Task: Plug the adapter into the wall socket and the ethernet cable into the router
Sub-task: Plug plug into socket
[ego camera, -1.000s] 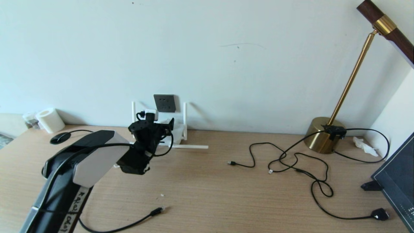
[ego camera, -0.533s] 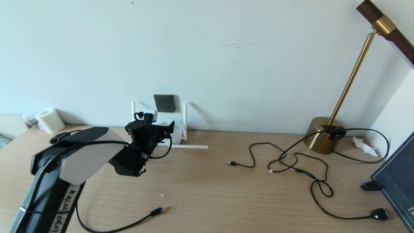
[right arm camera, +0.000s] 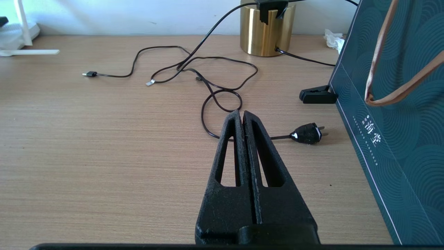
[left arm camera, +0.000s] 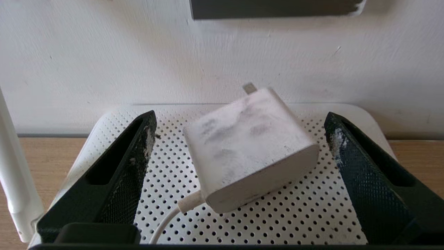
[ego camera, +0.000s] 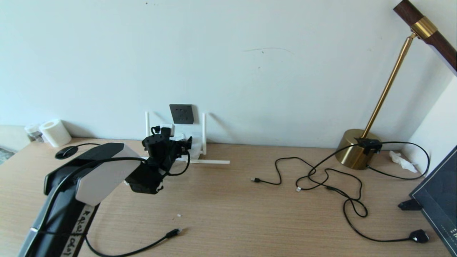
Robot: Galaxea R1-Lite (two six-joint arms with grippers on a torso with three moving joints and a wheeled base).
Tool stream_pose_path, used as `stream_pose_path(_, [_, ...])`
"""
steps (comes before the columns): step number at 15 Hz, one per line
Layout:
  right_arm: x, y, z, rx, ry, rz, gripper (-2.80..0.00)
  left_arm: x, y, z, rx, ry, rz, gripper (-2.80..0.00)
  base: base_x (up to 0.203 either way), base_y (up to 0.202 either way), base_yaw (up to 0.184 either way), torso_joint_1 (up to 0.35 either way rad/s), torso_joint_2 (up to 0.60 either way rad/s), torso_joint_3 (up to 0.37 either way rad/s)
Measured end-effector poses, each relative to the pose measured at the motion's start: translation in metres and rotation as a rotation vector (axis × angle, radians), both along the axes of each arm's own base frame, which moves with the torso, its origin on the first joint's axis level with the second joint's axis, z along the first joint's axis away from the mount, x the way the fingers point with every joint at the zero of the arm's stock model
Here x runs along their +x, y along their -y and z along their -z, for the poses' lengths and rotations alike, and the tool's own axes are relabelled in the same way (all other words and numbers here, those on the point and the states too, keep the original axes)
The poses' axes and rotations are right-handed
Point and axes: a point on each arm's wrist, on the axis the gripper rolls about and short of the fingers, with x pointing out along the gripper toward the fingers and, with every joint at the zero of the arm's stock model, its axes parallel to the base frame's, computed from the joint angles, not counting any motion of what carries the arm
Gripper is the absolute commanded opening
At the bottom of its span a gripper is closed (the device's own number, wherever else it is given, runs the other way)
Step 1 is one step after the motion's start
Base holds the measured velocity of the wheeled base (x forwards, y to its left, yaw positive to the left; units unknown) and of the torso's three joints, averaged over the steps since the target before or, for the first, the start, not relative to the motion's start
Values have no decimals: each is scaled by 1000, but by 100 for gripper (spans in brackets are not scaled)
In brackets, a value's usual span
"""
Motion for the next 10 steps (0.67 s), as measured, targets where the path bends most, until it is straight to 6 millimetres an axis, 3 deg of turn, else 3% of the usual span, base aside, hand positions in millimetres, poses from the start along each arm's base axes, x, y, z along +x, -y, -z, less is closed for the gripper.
stream_pose_path(1, [0,0,0,0,0,0,-280,1,-1,2,0,-2,-4,0,0,0,0,0,0,0])
stream_pose_path(2, [0,0,0,0,0,0,-280,1,-1,3,0,-2,-5,-280,0,0,0,0,0,0])
stream_pose_path(10, [0,0,0,0,0,0,-280,-1,-2,7,-3,4,-4,-280,0,0,0,0,0,0])
